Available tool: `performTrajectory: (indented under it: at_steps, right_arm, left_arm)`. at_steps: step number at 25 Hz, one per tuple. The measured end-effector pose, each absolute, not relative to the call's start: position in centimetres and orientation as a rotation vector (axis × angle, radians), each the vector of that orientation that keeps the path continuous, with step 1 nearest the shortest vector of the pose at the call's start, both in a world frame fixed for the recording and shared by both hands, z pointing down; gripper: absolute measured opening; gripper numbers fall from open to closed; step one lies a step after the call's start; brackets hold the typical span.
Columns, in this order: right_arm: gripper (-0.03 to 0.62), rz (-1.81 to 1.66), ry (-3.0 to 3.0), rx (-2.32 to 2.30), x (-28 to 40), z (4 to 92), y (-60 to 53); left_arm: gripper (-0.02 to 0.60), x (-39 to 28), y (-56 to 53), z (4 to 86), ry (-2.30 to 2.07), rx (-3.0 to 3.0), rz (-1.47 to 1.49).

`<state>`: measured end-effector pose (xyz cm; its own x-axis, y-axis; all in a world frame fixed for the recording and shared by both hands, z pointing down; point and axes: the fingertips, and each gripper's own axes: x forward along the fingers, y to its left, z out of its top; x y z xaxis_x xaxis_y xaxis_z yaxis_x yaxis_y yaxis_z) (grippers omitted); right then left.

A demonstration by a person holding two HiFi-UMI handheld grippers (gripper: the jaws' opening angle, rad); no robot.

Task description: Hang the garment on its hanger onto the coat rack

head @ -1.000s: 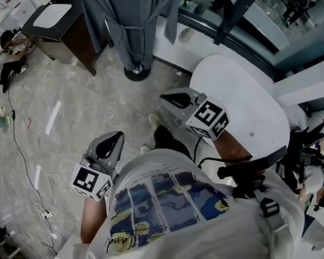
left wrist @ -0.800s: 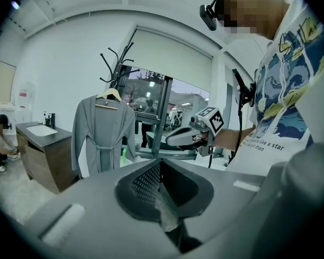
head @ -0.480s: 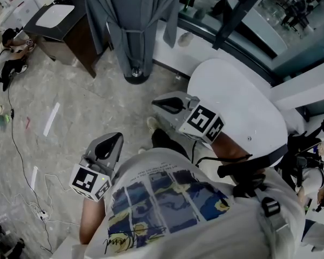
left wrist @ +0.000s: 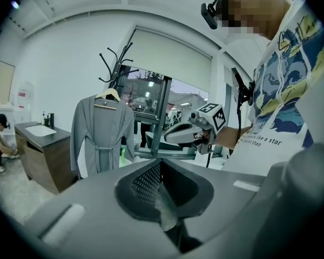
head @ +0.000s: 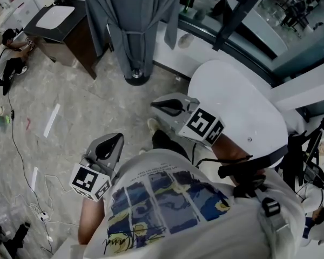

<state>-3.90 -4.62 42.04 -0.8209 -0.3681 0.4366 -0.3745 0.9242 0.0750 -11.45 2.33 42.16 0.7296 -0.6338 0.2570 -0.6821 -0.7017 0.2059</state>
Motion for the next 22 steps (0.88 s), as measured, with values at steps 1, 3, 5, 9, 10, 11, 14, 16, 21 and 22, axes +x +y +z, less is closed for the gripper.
performTrajectory:
  at_steps: [1, 3, 5, 9, 10, 11, 14, 16, 21, 22]
  right_arm:
    - [0.002, 0.016, -2.627, 0.532, -3.9, 42.1, -4.6]
    - [0.002, 0.011, -2.621, 0.519, -4.0, 42.5, -4.5]
    - [0.002, 0.006, -2.615, 0.512, -4.2, 42.8, -4.5]
    - [0.002, 0.0, -2.613, 0.489, -4.8, 43.0, -5.0]
    - [0.002, -0.002, -2.611, 0.483, -4.8, 43.1, -5.3]
    - [0.002, -0.004, -2.609, 0.48, -4.9, 43.2, -5.6]
    - [0.002, -0.009, -2.601, 0.468, -5.3, 43.1, -6.8]
    - [0.002, -0.019, -2.598, 0.46, -5.6, 43.1, -7.6]
    - [0.002, -0.046, -2.597, 0.464, -6.6, 43.0, -10.0]
    - [0.002, -0.049, -2.597, 0.465, -6.8, 43.0, -10.5]
  left_arm:
    - [0.002, -11.4, 2.3, 42.4, -1.029, 2.647, 0.239]
    - [0.002, -11.4, 2.2, 42.9, -1.021, 2.648, 0.232]
    - [0.002, -11.5, 2.1, 43.1, -1.014, 2.643, 0.226]
    - [0.002, -11.9, 1.5, 43.5, -1.023, 2.628, 0.215]
    - [0.002, -12.0, 1.3, 43.8, -1.024, 2.626, 0.211]
    - [0.002, -12.1, 1.1, 43.9, -1.025, 2.623, 0.209]
    - [0.002, -12.7, 0.0, 43.9, -1.039, 2.615, 0.206]
    - [0.002, -13.1, -0.8, 43.9, -1.055, 2.61, 0.199]
    - [0.002, -14.2, -3.0, 44.2, -1.079, 2.603, 0.19]
    - [0.002, -14.4, -3.5, 44.3, -1.081, 2.601, 0.19]
